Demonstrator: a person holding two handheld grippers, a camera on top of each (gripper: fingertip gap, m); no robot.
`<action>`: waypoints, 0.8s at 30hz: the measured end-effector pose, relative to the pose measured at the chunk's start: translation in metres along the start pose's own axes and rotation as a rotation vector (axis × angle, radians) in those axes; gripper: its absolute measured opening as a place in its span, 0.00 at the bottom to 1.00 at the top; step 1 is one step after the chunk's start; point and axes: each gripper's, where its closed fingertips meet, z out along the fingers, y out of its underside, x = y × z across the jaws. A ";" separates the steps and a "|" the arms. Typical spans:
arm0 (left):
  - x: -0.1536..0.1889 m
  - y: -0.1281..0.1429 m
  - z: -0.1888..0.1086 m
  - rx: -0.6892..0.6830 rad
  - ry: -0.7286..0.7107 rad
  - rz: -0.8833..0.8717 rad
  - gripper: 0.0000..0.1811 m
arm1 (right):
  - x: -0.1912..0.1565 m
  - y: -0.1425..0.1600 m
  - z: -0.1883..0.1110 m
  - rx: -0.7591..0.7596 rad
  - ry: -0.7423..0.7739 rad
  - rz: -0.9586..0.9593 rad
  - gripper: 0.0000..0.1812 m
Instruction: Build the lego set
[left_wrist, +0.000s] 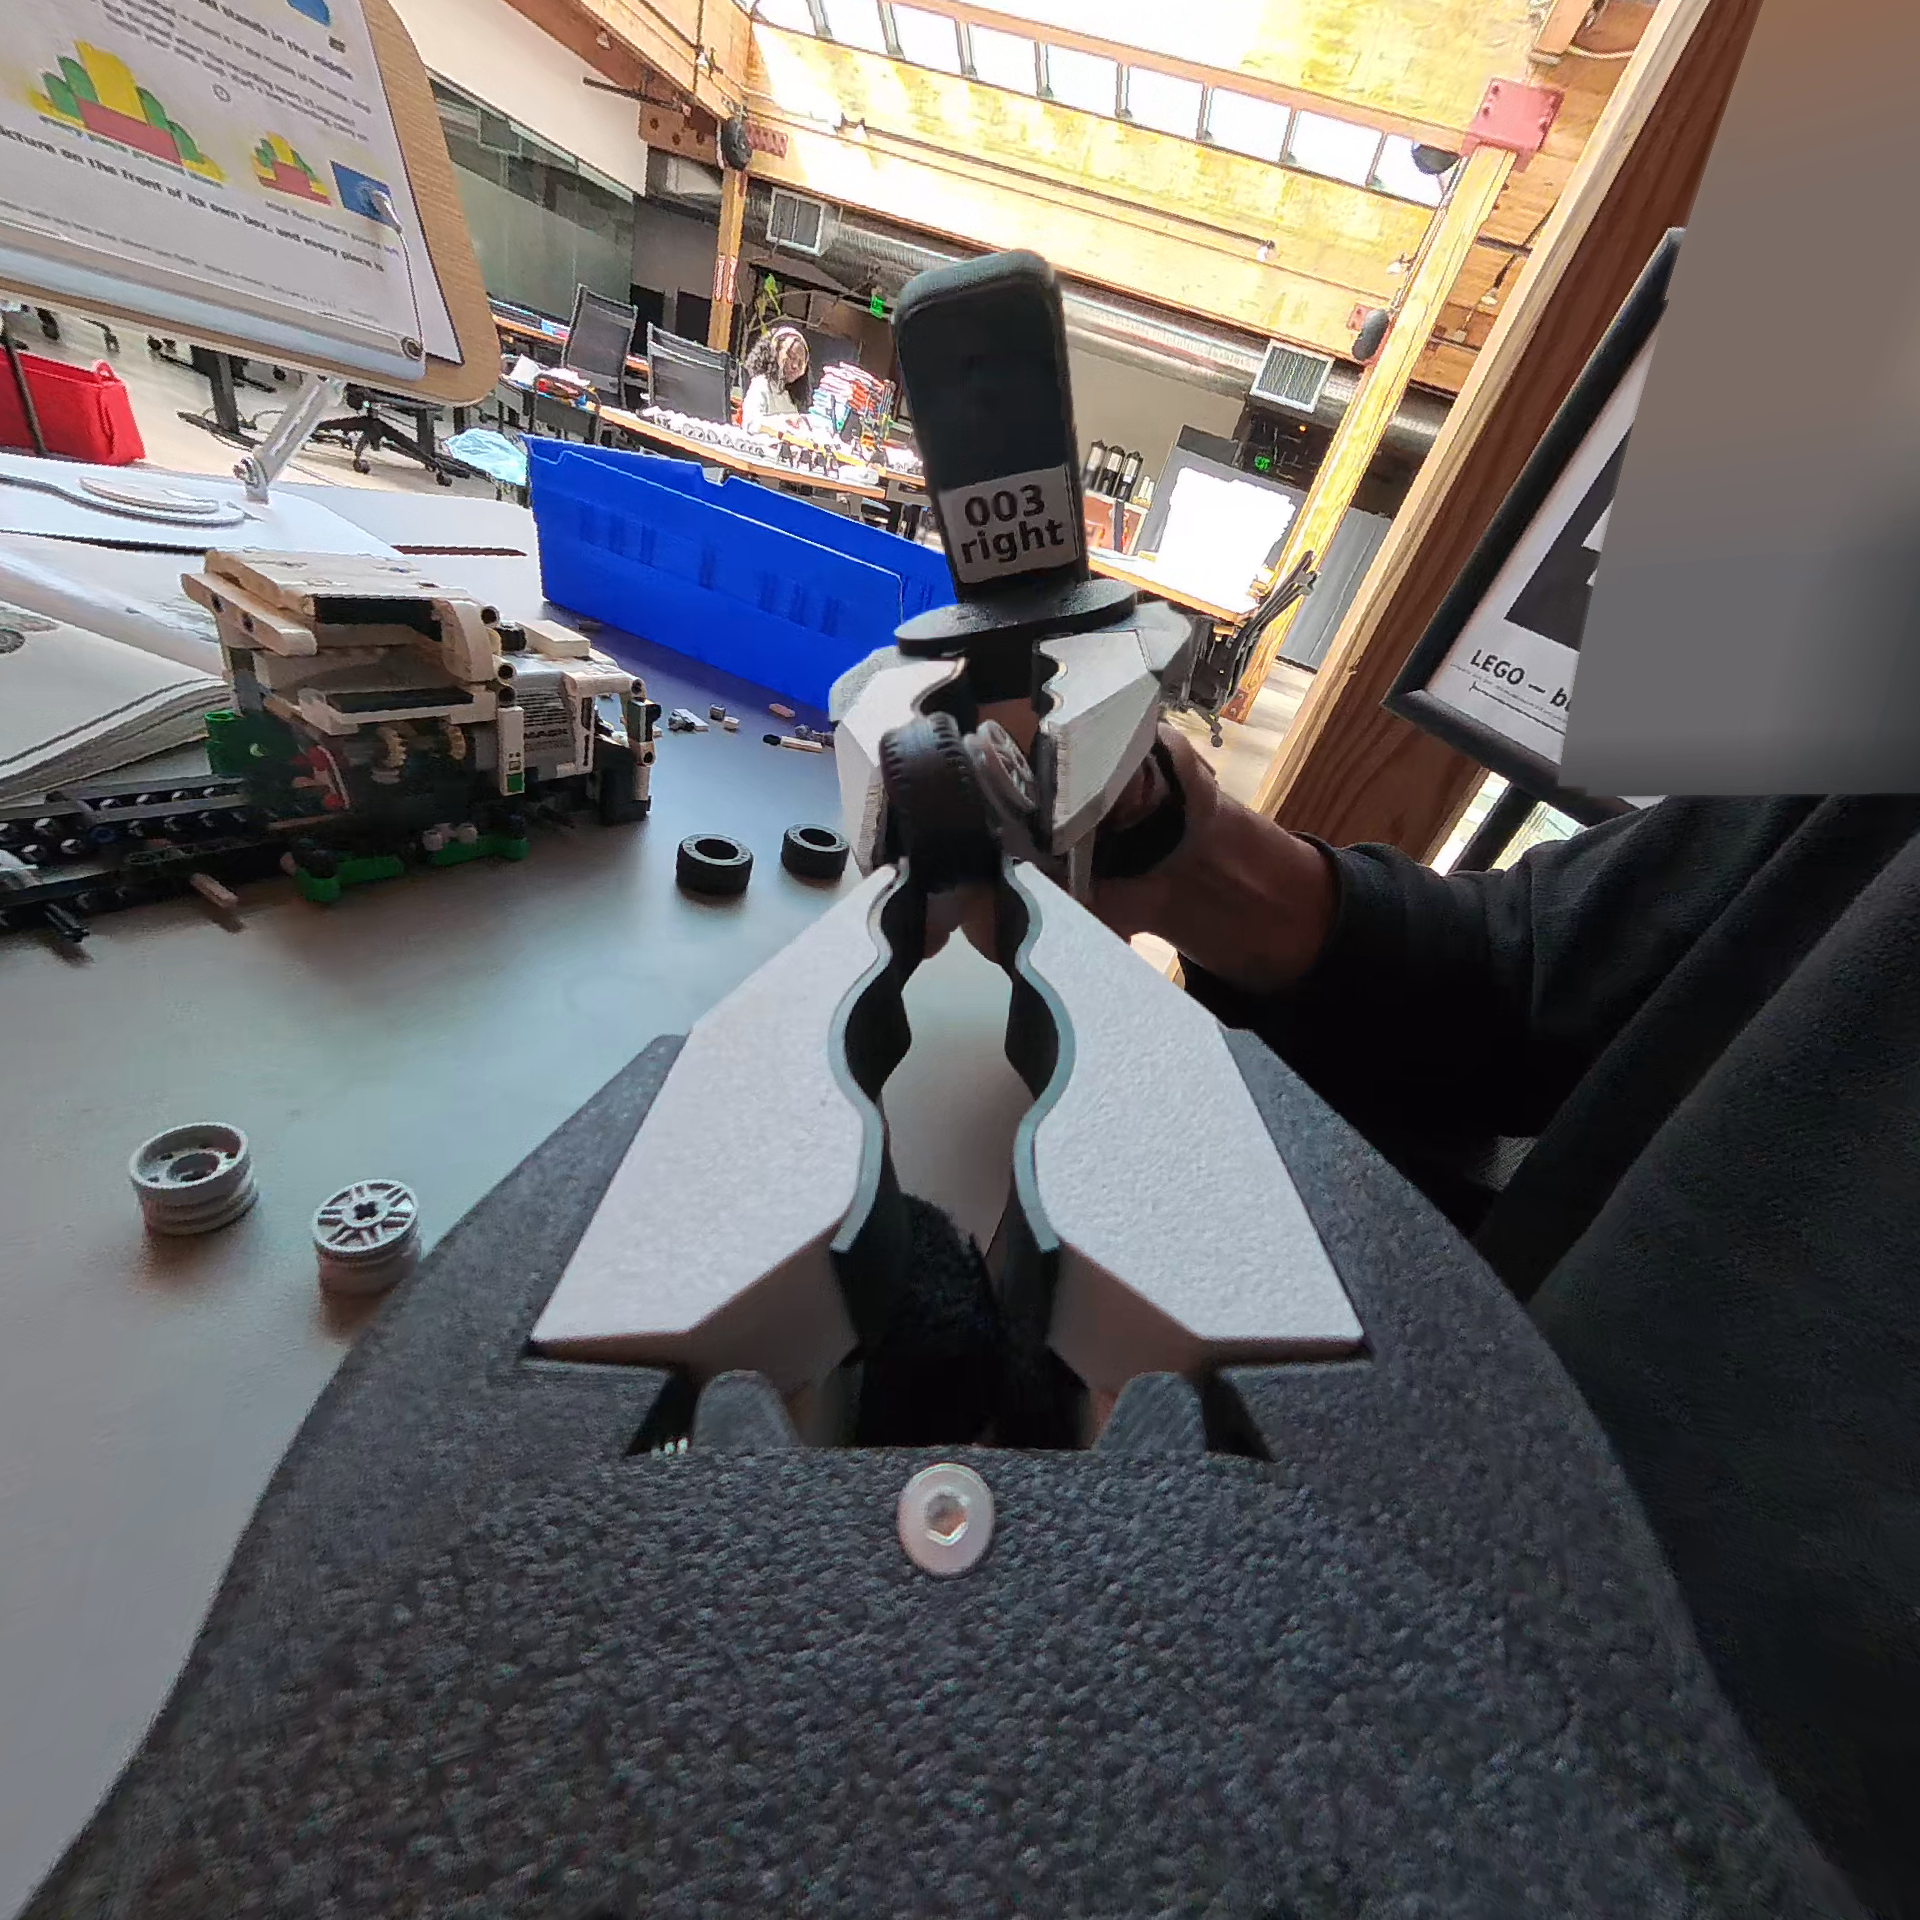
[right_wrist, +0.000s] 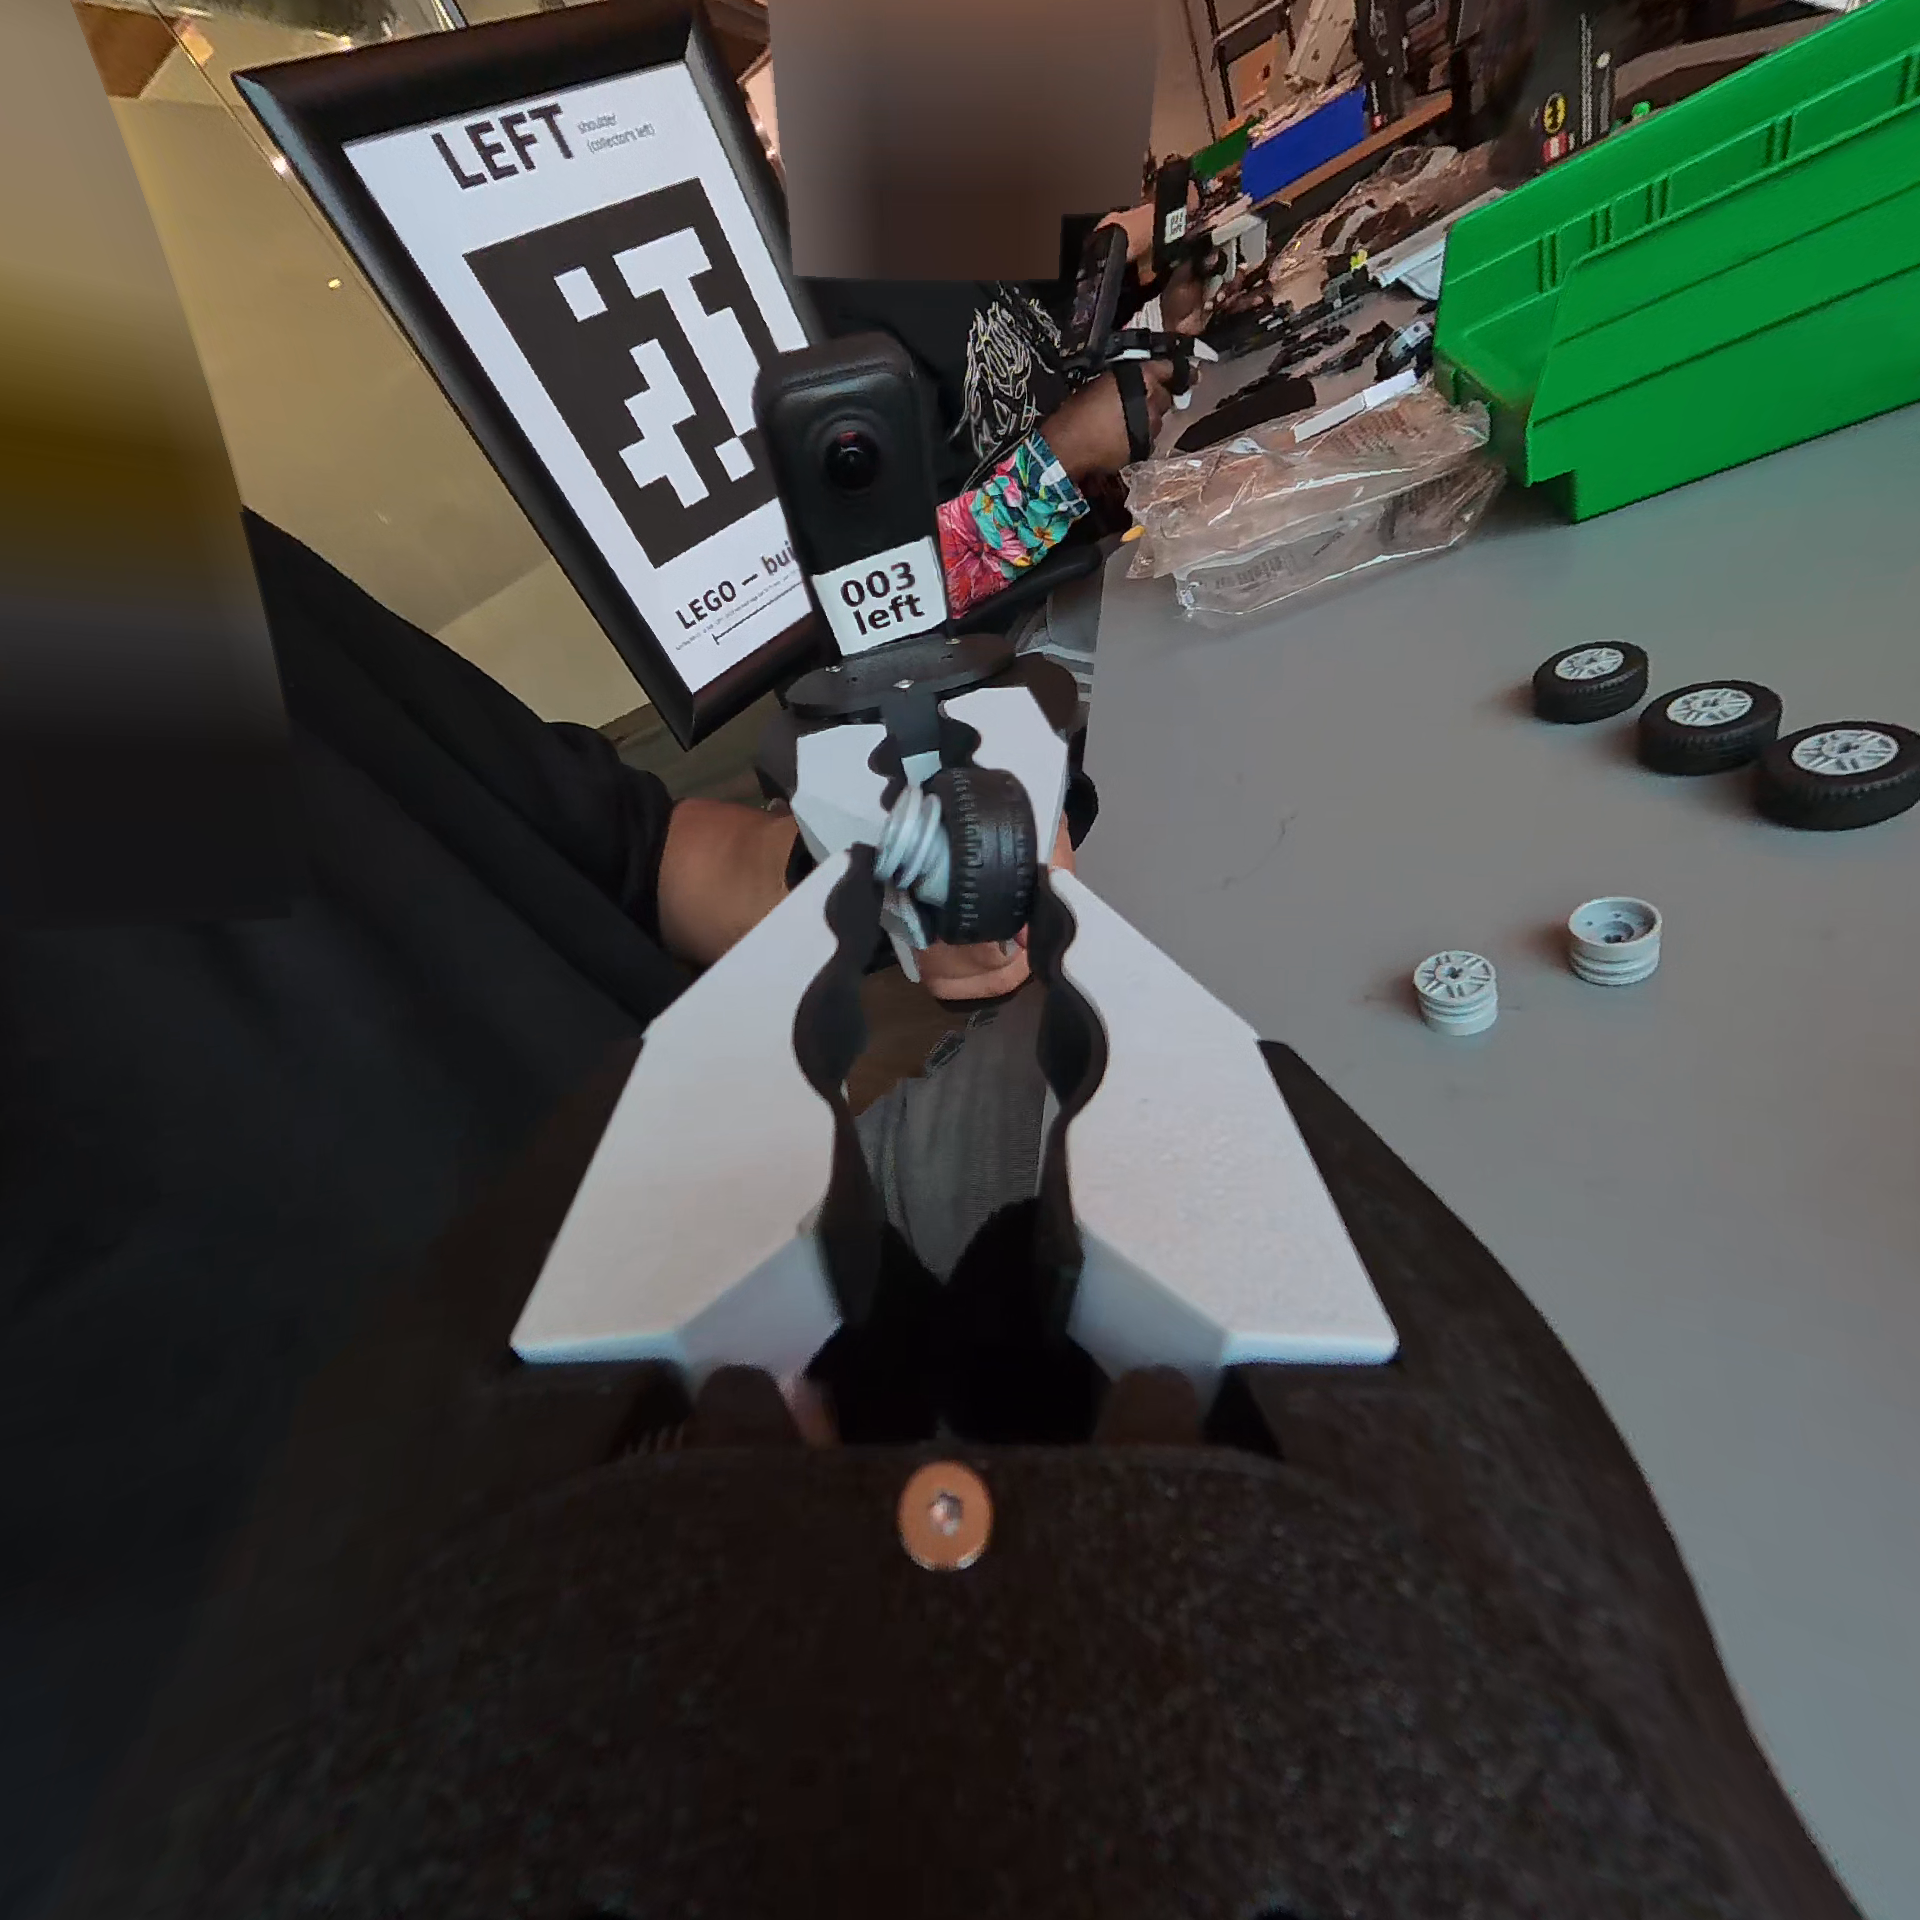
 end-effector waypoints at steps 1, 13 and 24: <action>0.000 0.000 0.001 -0.001 -0.003 -0.003 0.06 | 0.000 0.001 -0.001 0.001 -0.005 0.008 0.15; -0.007 0.006 0.003 -0.004 0.013 -0.095 0.06 | 0.004 0.002 -0.002 0.020 -0.067 0.166 0.21; -0.001 0.008 0.002 -0.053 -0.017 0.035 0.01 | -0.003 0.001 -0.003 0.027 -0.092 0.144 0.13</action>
